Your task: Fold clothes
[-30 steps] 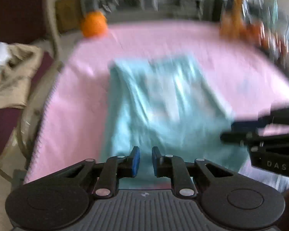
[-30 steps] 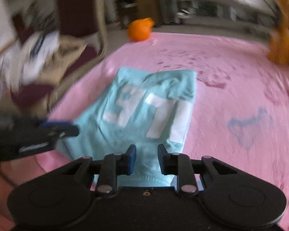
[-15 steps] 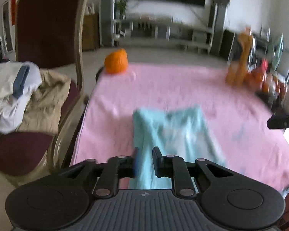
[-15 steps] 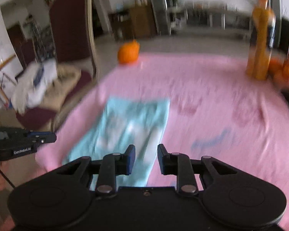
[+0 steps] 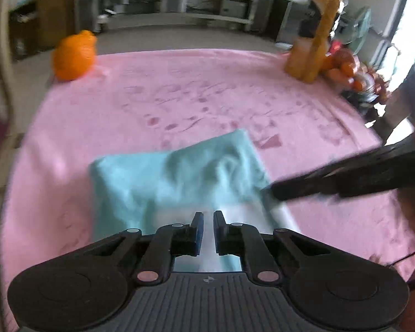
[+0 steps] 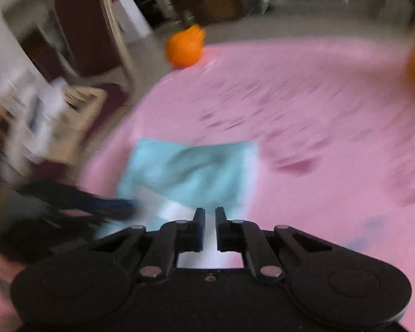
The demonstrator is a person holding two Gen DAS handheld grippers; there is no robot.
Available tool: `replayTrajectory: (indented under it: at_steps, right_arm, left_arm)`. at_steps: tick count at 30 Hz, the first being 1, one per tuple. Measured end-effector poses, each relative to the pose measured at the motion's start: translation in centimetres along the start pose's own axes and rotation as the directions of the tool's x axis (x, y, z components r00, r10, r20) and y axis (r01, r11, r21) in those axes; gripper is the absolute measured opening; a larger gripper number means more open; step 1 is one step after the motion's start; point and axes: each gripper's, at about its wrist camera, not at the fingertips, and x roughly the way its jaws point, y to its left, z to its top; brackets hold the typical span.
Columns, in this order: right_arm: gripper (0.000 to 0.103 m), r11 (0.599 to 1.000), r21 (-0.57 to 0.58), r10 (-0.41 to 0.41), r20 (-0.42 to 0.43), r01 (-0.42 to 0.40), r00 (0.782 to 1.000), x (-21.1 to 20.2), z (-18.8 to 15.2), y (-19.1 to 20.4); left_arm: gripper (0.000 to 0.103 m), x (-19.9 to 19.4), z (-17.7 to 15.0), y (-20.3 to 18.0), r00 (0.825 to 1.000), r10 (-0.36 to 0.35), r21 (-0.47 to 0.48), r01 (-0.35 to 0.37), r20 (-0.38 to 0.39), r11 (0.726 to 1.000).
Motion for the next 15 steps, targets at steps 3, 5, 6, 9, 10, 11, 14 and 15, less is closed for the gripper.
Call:
replayTrajectory:
  at_steps: [3,5,6,9,10,11,14,15]
  right_arm:
    - [0.009,0.959,0.192,0.219,-0.036,-0.208,0.975,4.5,0.9,-2.3]
    - [0.009,0.926,0.299,0.247,-0.025,-0.229,0.969,7.0,0.9,-3.9]
    - [0.001,0.912,0.349,0.237,-0.017,-0.216,0.971,7.9,0.9,-4.9]
    - [0.0,0.791,0.538,0.253,0.144,-0.29,0.957,8.3,0.0,-8.8]
    - [0.0,0.761,0.575,0.216,0.211,-0.3,0.953,7.8,-0.4,-9.9]
    - [0.0,0.731,0.609,0.174,0.27,-0.308,0.947,7.2,-0.9,-11.0]
    - [0.005,0.688,0.655,0.106,0.334,-0.312,0.936,5.7,-1.9,-12.5]
    - [0.006,0.708,0.648,0.064,0.338,-0.282,0.939,4.9,-1.9,-12.5]
  left_arm:
    - [0.009,2.5,0.7,2.0,1.0,-0.002,-0.095,0.002,-0.005,0.995]
    - [0.011,3.5,0.8,4.1,1.0,0.008,-0.215,-0.005,0.016,0.977]
    - [0.011,4.1,0.9,5.1,1.0,0.015,-0.274,-0.007,0.027,0.962]
    - [0.011,3.4,0.5,7.2,0.986,0.134,-0.419,-0.083,0.095,0.904]
    - [0.011,2.9,0.4,7.7,0.98,0.174,-0.454,-0.11,0.101,0.884]
    - [0.01,2.4,0.4,8.2,0.971,0.214,-0.488,-0.137,0.105,0.862]
    - [0.005,0.5,0.7,8.9,0.935,0.336,-0.539,-0.227,0.112,0.811]
    - [0.005,-0.2,0.8,8.9,0.929,0.348,-0.535,-0.234,0.121,0.812]
